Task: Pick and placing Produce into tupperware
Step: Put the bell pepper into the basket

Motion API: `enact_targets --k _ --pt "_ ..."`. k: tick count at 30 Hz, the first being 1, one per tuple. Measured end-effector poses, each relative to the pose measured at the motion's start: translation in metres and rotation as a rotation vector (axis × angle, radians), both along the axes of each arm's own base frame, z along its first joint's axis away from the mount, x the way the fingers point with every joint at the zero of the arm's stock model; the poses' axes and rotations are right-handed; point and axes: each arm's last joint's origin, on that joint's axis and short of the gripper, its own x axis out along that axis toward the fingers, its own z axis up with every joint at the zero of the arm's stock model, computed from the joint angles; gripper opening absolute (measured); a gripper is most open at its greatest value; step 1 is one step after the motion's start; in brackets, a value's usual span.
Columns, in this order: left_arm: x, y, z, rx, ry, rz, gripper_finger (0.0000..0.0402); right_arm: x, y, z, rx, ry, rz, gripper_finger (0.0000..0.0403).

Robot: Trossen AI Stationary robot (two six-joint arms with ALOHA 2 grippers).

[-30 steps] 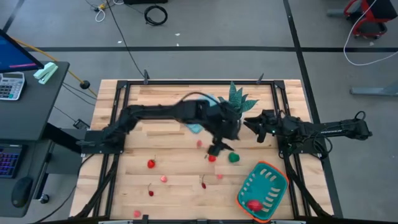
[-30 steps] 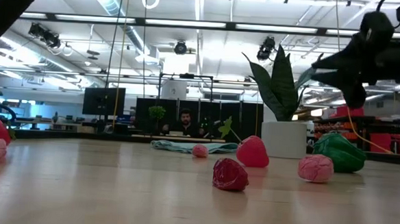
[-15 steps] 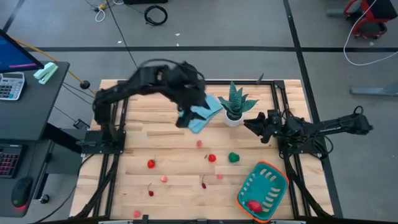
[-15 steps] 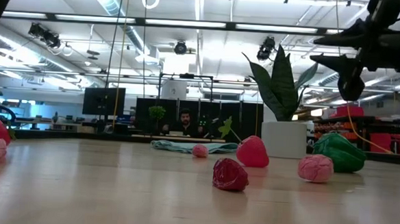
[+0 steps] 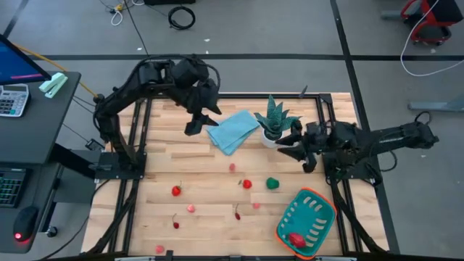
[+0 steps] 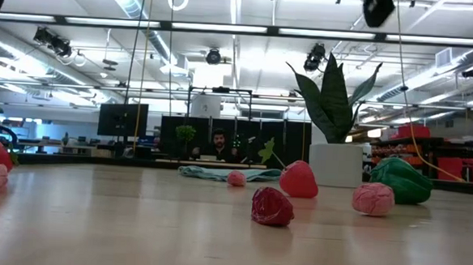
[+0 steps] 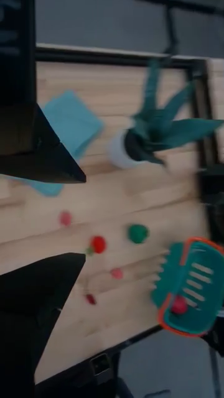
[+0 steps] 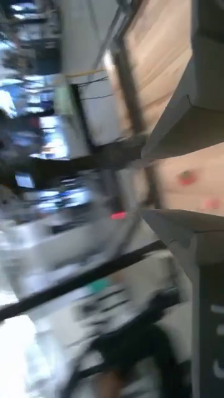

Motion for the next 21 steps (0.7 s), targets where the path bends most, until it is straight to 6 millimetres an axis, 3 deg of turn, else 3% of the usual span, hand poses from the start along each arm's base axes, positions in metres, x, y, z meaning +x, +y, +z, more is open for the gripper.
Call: enact_targets --k 5,10,13,16,21 --pt "0.003 0.010 -0.018 -0.031 0.101 0.035 0.0189 0.035 0.005 0.010 -0.171 0.377 0.028 0.0149" --pt "0.010 0.019 -0.040 -0.120 0.179 0.137 0.0182 0.062 0.002 0.023 -0.233 0.594 0.036 0.0149" --pt "0.015 0.022 -0.057 -0.145 0.235 0.162 0.0181 0.072 0.000 0.033 -0.180 0.667 0.010 0.0149" --pt "0.014 0.022 -0.069 -0.120 0.260 0.118 0.0186 0.080 0.002 0.030 -0.079 0.715 -0.017 0.0149" --pt "0.016 0.024 -0.094 -0.046 0.050 0.089 0.0189 0.090 0.010 0.015 0.120 0.801 -0.084 0.0149"
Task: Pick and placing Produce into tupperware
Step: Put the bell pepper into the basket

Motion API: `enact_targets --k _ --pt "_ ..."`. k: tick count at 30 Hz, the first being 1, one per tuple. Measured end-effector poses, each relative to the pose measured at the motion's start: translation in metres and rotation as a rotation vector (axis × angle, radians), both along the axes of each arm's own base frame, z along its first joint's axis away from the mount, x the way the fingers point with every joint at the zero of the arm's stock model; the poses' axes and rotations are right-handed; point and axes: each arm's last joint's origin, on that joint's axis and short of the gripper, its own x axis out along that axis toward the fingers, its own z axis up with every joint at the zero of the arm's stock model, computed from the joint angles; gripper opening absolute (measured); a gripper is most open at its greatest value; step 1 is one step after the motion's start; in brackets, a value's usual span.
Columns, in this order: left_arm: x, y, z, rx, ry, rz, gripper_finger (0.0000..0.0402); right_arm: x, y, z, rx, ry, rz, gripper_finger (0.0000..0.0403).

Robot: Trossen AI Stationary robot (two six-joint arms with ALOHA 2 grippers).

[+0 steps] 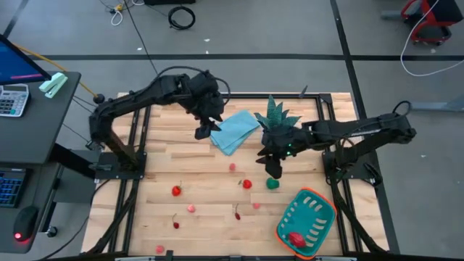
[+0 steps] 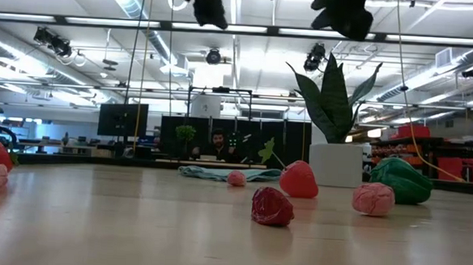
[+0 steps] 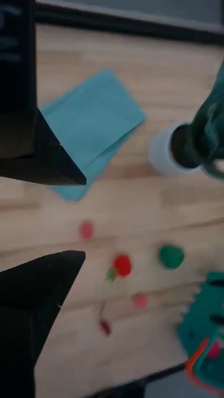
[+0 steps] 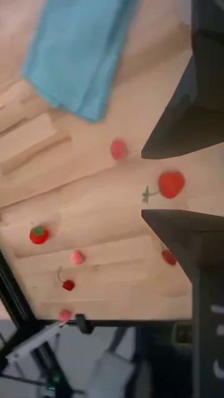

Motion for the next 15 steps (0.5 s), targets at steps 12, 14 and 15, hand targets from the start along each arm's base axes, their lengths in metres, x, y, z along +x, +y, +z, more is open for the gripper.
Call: enact_targets --k 12,14,15 --pt "-0.067 -0.008 -0.040 0.071 -0.213 0.061 0.0184 0.019 0.022 -0.049 0.018 0.242 -0.059 0.0151" --pt "-0.074 -0.011 -0.032 0.079 -0.290 0.078 0.0187 0.017 0.026 -0.061 0.011 0.348 -0.059 0.0157" --pt "-0.078 -0.012 -0.029 0.082 -0.311 0.081 0.0187 0.016 0.027 -0.068 -0.002 0.403 -0.056 0.0161"
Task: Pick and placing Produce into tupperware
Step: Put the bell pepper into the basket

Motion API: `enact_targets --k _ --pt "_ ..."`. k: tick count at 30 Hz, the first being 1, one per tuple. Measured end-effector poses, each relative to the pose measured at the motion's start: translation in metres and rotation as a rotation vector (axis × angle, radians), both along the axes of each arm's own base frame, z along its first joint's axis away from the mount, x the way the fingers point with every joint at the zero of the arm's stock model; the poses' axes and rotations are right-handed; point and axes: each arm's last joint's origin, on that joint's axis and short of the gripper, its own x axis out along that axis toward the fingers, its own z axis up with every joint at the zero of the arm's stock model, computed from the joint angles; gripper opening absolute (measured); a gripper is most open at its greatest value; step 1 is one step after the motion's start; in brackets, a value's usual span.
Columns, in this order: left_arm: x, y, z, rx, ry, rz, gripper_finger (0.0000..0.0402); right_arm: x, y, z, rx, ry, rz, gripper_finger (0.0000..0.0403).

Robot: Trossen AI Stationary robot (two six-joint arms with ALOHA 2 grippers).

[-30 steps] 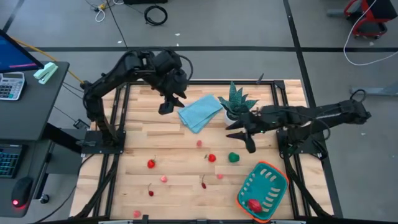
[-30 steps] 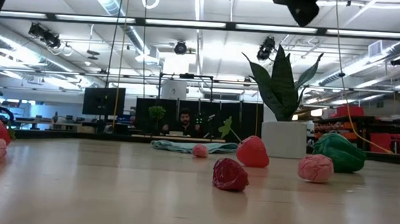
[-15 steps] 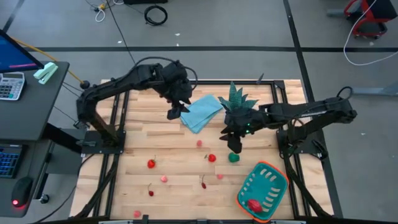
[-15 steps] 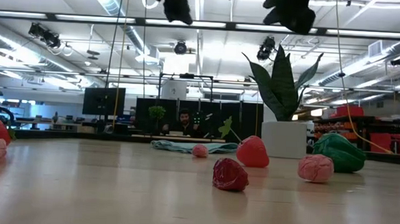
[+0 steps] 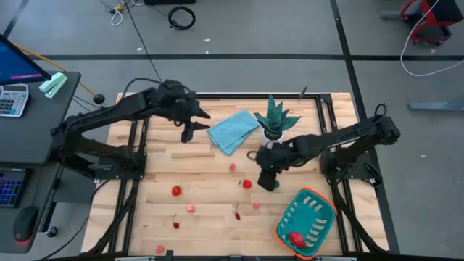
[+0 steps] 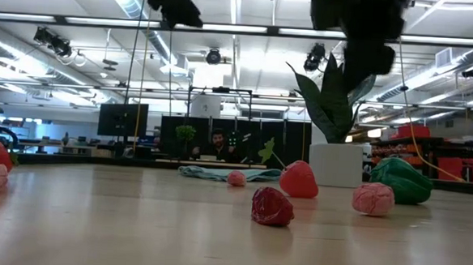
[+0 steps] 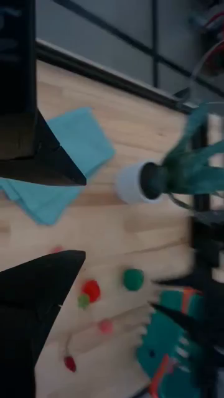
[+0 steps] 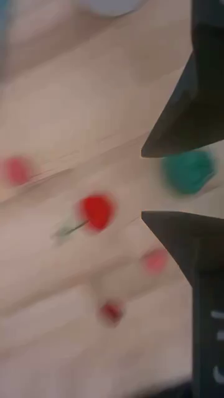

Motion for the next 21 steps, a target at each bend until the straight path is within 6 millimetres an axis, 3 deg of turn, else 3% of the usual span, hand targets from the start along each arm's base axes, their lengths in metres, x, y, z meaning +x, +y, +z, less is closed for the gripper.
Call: enact_targets --k 6,17,21 --pt "-0.003 -0.002 0.016 0.039 -0.131 0.001 0.0182 -0.001 0.010 -0.024 -0.041 0.170 0.042 0.0187" --pt "-0.001 0.000 0.016 0.018 -0.138 0.018 0.0186 0.000 0.020 -0.033 -0.058 0.203 0.100 0.0251" --pt "-0.001 0.000 0.016 0.018 -0.138 0.018 0.0181 0.004 0.026 -0.047 -0.071 0.248 0.115 0.0270"
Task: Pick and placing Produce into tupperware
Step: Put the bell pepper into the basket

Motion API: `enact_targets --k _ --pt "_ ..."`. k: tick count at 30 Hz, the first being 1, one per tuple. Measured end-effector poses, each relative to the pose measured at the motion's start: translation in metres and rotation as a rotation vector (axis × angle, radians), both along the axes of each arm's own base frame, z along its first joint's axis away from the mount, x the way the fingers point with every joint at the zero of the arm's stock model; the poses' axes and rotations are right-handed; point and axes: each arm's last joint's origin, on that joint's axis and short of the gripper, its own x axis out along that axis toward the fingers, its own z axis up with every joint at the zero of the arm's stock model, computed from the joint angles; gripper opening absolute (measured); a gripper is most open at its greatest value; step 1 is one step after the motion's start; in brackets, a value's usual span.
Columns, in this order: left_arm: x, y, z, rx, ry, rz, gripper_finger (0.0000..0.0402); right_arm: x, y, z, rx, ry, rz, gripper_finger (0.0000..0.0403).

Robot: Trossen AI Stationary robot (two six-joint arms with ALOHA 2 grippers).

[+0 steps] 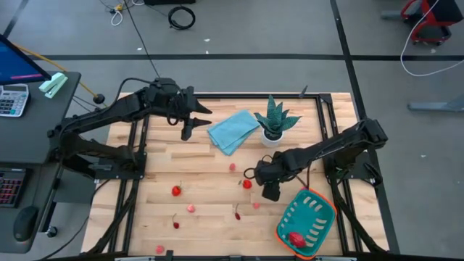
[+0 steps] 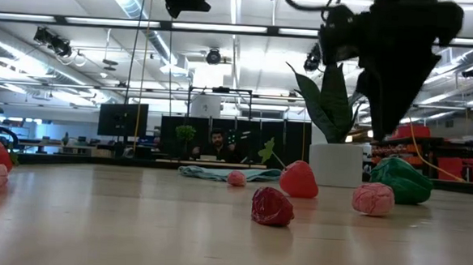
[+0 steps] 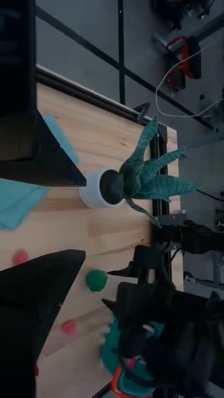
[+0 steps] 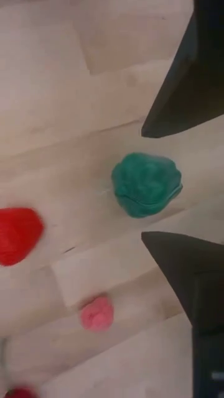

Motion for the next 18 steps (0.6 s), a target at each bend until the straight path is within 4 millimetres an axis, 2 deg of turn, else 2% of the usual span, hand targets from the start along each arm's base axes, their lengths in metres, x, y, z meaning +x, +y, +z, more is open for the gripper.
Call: enact_targets --k 18 --pt "0.000 0.000 0.000 -0.007 0.001 0.003 0.0179 0.013 0.006 -0.057 -0.057 0.187 0.093 0.0275"
